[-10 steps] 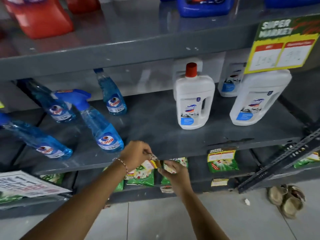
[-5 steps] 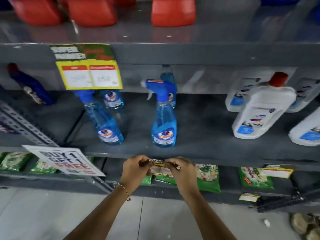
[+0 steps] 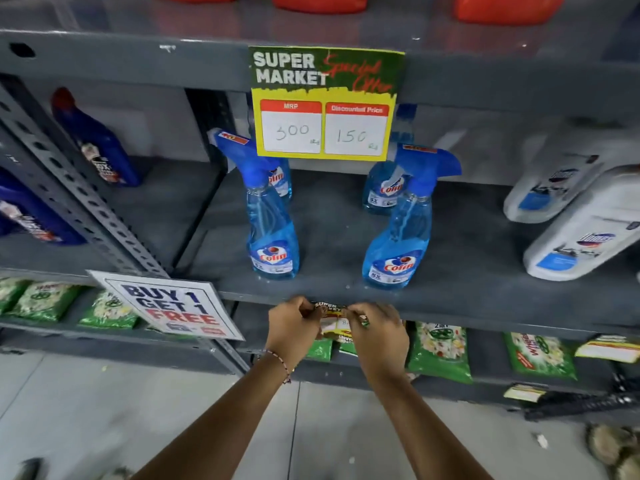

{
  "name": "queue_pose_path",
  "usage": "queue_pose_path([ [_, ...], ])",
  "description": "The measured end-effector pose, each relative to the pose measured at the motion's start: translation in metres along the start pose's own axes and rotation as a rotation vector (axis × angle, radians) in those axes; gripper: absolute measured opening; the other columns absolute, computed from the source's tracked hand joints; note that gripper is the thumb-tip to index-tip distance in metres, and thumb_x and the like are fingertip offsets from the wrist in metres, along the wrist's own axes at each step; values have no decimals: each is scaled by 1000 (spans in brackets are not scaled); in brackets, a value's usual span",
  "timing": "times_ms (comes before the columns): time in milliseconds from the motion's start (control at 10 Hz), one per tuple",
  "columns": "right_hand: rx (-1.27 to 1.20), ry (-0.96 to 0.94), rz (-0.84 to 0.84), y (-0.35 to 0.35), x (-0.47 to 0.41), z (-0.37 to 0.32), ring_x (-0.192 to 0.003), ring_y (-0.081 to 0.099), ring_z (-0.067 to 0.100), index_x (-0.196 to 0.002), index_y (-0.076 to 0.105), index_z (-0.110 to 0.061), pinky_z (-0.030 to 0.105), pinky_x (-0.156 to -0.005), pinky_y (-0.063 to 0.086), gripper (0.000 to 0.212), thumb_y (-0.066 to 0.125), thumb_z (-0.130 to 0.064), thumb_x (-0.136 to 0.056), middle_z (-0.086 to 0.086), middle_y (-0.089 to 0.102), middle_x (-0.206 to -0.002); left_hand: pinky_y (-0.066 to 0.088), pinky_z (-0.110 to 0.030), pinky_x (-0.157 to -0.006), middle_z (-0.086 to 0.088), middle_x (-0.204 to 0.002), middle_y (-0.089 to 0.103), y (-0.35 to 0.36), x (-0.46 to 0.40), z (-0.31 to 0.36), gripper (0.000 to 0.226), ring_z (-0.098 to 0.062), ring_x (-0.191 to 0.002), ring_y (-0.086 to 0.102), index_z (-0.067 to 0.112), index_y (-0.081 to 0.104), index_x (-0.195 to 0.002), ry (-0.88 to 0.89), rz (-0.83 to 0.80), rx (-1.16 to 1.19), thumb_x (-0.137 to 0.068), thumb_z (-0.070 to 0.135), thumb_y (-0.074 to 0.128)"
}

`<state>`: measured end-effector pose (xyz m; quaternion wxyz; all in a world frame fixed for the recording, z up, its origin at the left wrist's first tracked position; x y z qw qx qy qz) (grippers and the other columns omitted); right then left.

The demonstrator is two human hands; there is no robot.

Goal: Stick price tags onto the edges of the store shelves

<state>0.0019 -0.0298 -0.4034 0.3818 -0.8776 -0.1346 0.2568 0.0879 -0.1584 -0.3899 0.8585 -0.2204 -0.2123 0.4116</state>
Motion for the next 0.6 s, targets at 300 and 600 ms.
queue_pose_path([
  [300,-16,-5,36,-12,-4,10,-70,54,17,-71,60,-20,26,-56,42,21,81,-18,-73,-4,64,-74,55,-38,-61,-13,-73,70,-11,-1,-3,20,-35,-70,66,13,49,-75,78,33,-250,-85,26,61],
  [600,-108,-305,197,-102,-18,-1,-103,62,22,-112,64,-11,39,-90,53,25,59,-5,-88,6,69,-113,45,-21,-75,-1,-86,53,-18,59,75,27,-13,-78,51,19,47,-72,802,106,-179,-73,-5,58],
])
Point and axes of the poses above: each hand's wrist, its own x-axis away from the middle knuckle, its own y-axis out of the palm, z = x × y, the point moved 1 cm from there along -x, towards the middle knuckle
